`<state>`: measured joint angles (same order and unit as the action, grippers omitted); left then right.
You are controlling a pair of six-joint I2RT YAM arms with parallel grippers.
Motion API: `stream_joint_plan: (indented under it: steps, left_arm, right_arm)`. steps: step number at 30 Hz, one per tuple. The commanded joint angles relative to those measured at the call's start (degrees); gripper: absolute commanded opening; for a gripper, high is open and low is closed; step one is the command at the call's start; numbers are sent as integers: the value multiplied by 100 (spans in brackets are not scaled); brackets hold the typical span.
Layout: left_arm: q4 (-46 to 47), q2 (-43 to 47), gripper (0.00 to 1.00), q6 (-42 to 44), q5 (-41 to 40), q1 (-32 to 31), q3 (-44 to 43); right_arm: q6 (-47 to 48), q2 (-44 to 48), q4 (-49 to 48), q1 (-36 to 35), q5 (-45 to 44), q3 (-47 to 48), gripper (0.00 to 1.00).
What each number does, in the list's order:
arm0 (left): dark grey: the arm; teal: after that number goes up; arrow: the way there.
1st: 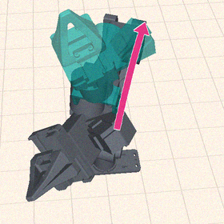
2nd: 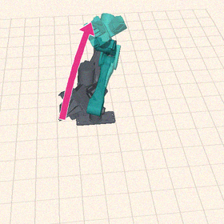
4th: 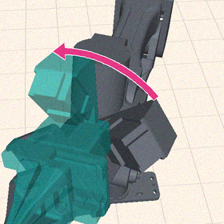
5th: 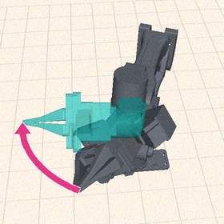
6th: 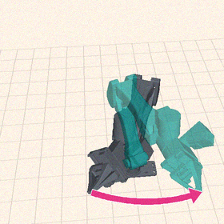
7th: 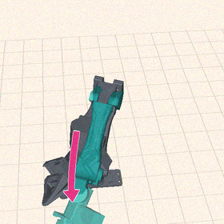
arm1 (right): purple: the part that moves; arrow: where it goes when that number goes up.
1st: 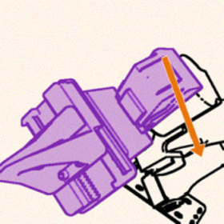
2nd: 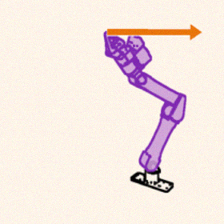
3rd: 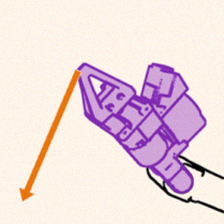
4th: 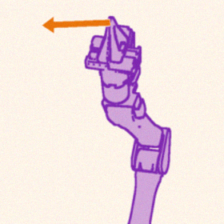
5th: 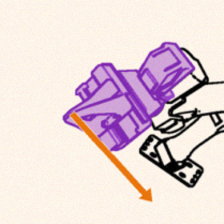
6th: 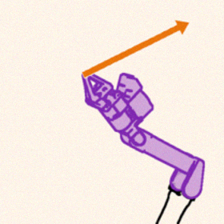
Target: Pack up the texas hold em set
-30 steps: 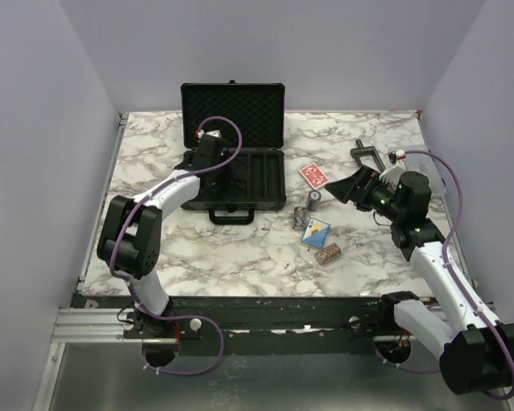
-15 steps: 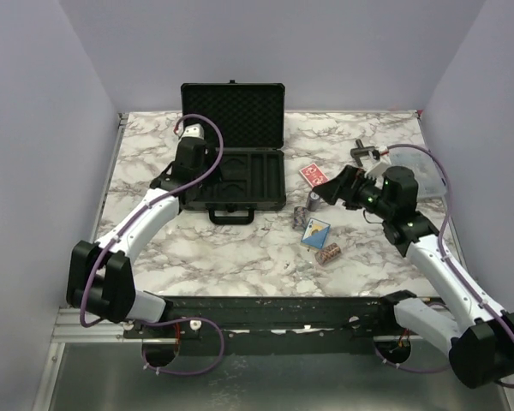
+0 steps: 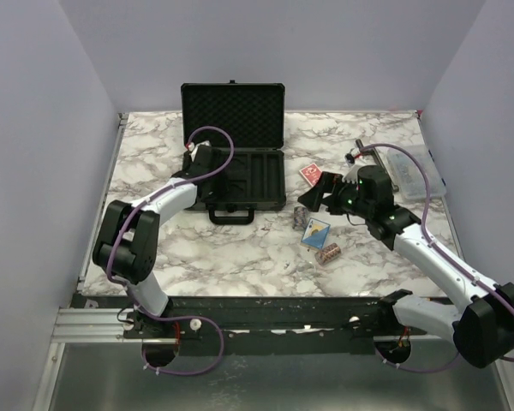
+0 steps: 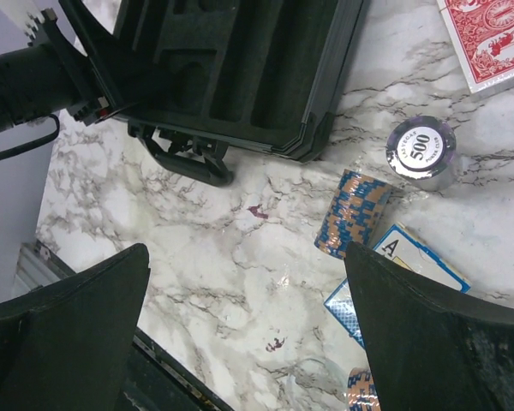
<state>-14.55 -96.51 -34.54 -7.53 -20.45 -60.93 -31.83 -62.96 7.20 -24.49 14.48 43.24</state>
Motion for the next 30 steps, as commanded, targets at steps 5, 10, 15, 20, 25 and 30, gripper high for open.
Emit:
stream_joint_plan:
  steps: [5, 10, 15, 20, 25, 30]
  left_arm:
    - [-180, -379, 53, -236, 349, -59, 81]
    - [-153, -222, 42, -259, 251, -316, 366]
    - [-115, -46, 34, -337, 76, -709, 746]
    - [-75, 94, 34, -518, -69, -1206, 1118]
    - [-56, 244, 34, -732, -151, -1577, 1451]
    - [-49, 414, 34, -989, -265, -1931, 1782]
  right_arm:
    - [131, -42, 225, -37, -225, 140, 100]
    - [147, 15, 340, -38, -296, 124, 100]
    - [151, 108, 455, -38, -332, 73, 100]
    - [160, 166, 597, -38, -434, 33, 100]
    - [116, 240, 672, -36, -522, -42, 100]
    - [90, 327, 755, -37, -564, -79, 100]
